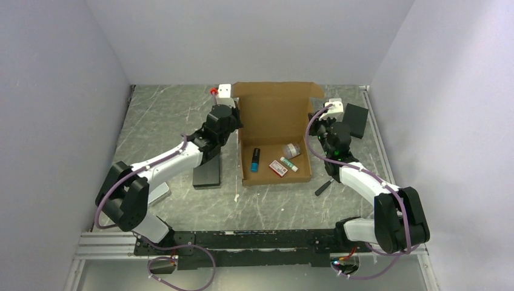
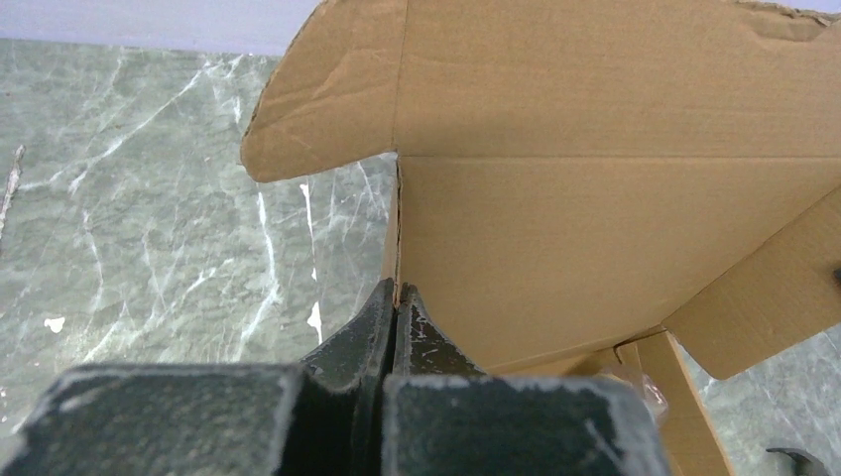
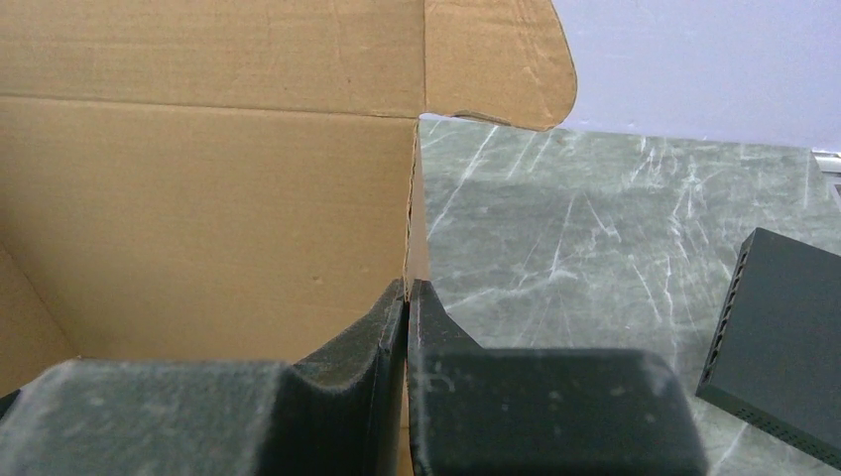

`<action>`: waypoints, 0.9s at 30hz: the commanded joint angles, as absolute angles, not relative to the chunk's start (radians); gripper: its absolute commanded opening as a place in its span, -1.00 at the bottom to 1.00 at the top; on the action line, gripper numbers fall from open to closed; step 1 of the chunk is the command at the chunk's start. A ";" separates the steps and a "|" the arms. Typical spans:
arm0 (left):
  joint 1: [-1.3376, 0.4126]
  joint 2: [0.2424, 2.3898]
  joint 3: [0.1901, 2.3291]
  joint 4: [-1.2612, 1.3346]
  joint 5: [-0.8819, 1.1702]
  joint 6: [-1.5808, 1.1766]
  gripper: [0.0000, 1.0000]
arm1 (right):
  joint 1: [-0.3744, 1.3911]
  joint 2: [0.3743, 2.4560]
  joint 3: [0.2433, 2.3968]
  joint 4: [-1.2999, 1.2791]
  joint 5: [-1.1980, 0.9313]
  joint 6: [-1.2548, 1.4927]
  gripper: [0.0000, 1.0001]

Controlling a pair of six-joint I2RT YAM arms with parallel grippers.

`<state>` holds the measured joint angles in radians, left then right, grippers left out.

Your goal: Fold the paper box

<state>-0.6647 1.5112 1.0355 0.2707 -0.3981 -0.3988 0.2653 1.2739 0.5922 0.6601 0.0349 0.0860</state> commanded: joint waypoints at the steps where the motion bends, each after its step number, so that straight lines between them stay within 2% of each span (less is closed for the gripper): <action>1: -0.688 1.548 1.117 0.159 -0.369 -0.438 -1.00 | 0.282 1.267 0.601 0.666 -0.007 0.087 -0.86; 11: -0.720 1.583 1.188 0.016 -0.438 -0.508 -1.00 | 0.282 1.264 0.599 0.654 -0.022 0.095 -0.86; 27: -0.807 1.532 1.010 0.122 -0.574 -0.553 -0.96 | 0.282 1.232 0.587 0.590 -0.046 0.093 -0.86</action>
